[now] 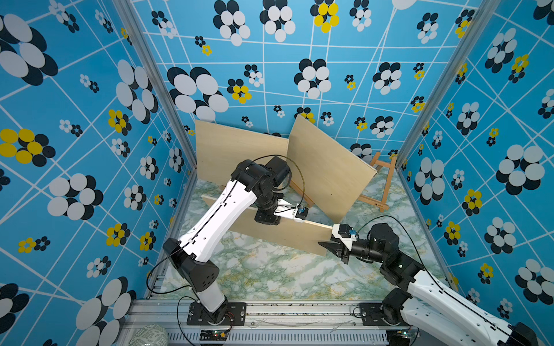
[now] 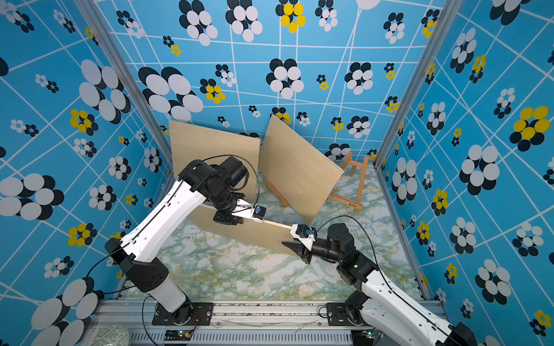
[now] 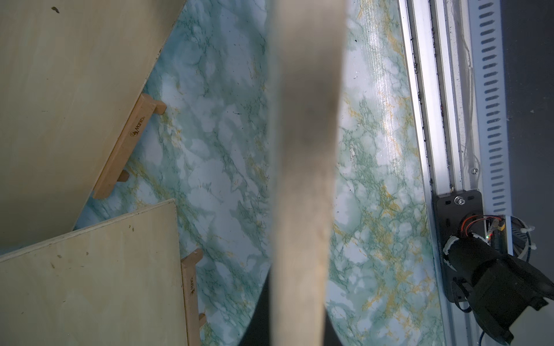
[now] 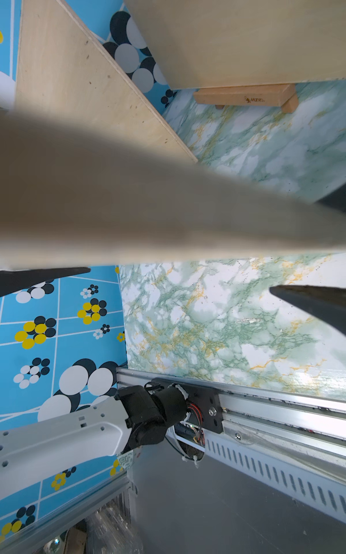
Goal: Assemble the easel
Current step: Pick up the drawing board from the center of the board.
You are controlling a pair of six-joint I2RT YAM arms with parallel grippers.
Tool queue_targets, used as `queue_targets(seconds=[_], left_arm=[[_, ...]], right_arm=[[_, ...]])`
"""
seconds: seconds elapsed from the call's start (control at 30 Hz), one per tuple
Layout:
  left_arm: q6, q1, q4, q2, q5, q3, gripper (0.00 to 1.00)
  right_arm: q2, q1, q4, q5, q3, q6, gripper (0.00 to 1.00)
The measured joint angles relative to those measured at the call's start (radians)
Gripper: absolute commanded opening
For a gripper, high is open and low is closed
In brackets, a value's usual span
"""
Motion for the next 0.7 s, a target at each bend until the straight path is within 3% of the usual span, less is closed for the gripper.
queue_targets(seconds=[0.2,0.3,0.37,0.53,0.6,0.63,0.67,0.7], left_arm=[[-0.01,-0.01,0.008,0.032,0.026,0.003,0.0],[-0.014,-0.01,0.008,0.033,0.032,0.003,0.0],[-0.014,-0.01,0.002,0.033,0.035,0.004,0.0],[-0.013,-0.01,-0.011,0.033,0.039,0.008,0.02],[-0.014,-0.01,-0.01,0.033,0.043,0.008,0.16],[-0.014,-0.01,-0.008,0.032,0.046,0.008,0.43],[-0.029,-0.01,0.0,0.032,0.053,0.008,0.54],[-0.042,-0.01,0.017,0.03,0.054,0.01,0.55]], right_arm=[[0.039,0.013,0.182,-0.016,0.0,0.06,0.26],[0.079,0.016,0.265,-0.033,0.0,0.086,0.14],[0.103,0.016,0.292,-0.041,0.0,0.105,0.0],[0.104,0.02,0.295,-0.055,0.002,0.122,0.0],[0.092,0.02,0.286,-0.052,0.002,0.125,0.0],[0.082,0.02,0.276,-0.051,0.002,0.125,0.0],[0.067,0.021,0.26,-0.047,0.002,0.125,0.0],[0.053,0.022,0.241,-0.044,0.002,0.122,0.0]])
